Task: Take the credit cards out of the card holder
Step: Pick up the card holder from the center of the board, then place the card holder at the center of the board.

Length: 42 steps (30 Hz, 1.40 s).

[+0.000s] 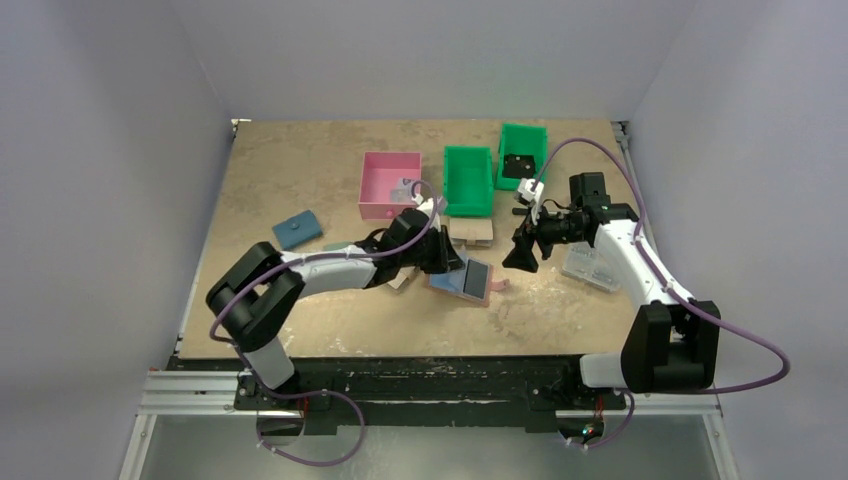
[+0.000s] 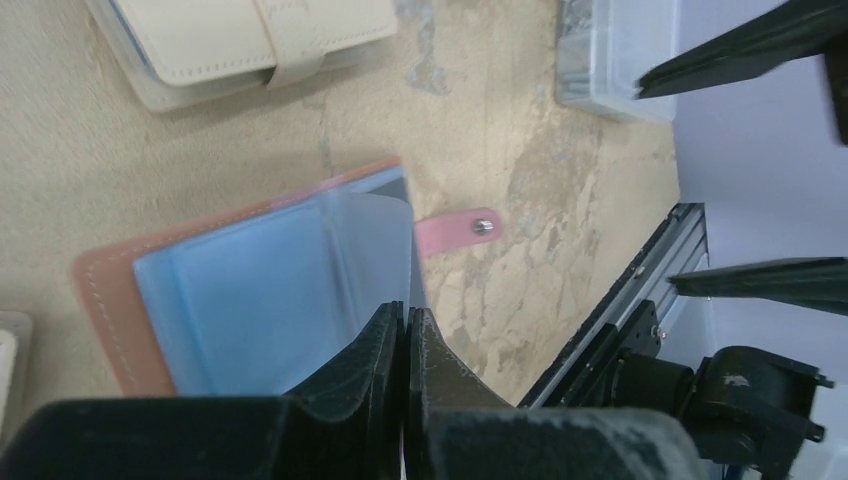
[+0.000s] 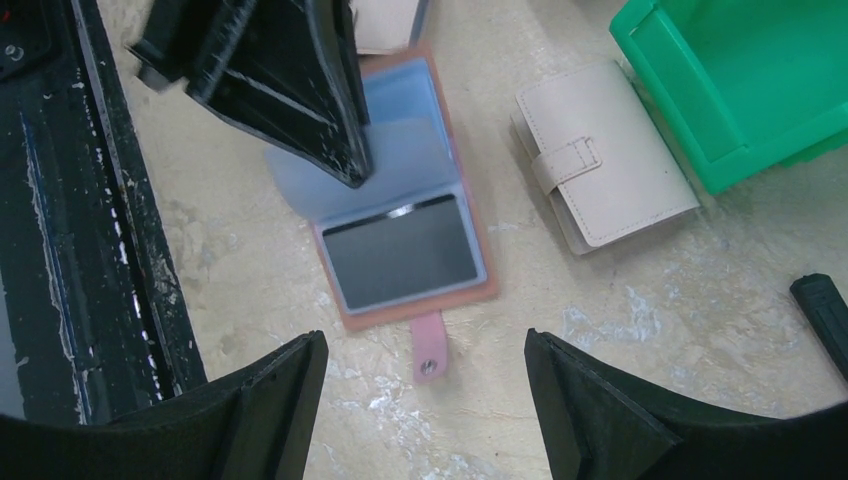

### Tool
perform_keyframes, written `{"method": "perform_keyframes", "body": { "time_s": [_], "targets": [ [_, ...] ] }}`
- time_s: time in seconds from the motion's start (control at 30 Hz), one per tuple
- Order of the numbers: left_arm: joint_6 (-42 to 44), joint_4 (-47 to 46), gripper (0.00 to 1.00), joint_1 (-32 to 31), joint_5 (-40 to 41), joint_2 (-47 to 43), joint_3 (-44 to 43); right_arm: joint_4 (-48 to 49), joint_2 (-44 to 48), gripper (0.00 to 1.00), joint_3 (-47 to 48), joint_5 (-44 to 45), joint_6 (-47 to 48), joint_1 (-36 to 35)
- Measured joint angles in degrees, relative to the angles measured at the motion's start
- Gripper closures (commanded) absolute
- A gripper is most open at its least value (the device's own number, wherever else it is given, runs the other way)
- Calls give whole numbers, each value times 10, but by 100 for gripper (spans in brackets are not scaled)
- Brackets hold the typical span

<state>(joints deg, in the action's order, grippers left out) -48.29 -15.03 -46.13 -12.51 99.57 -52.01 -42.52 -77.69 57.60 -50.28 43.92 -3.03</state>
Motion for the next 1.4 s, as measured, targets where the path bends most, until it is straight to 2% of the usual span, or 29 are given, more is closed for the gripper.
{"method": "perform_keyframes", "body": {
  "time_s": [0.2,0.33,0.53,0.63,0.77,0.9,1.03,1.23,1.4],
  "targets": [
    [49,103,100,10,28,-104,-27,0,0,19,0,-1,0,0],
    [76,177,100,50,38,-163,-37,-1,1,19,0,-2,0,0],
    [129,274,100,168,39,-216,-54,-1,1,19,0,-2,0,1],
    [167,313,100,261,34,-223,-81,-1,1,19,0,-2,0,1],
    [209,342,100,348,19,-217,-127,-2,2,19,0,-2,0,1],
    [226,341,100,435,-23,-175,-201,-3,7,19,0,-2,0,1],
    [219,319,100,503,-68,-94,-288,-3,10,19,0,-3,0,1],
    [193,269,100,535,-129,40,-382,-3,10,19,0,-3,1,1],
    [179,236,100,556,-171,150,-412,-3,10,19,0,-3,2,1]
  ]
}}
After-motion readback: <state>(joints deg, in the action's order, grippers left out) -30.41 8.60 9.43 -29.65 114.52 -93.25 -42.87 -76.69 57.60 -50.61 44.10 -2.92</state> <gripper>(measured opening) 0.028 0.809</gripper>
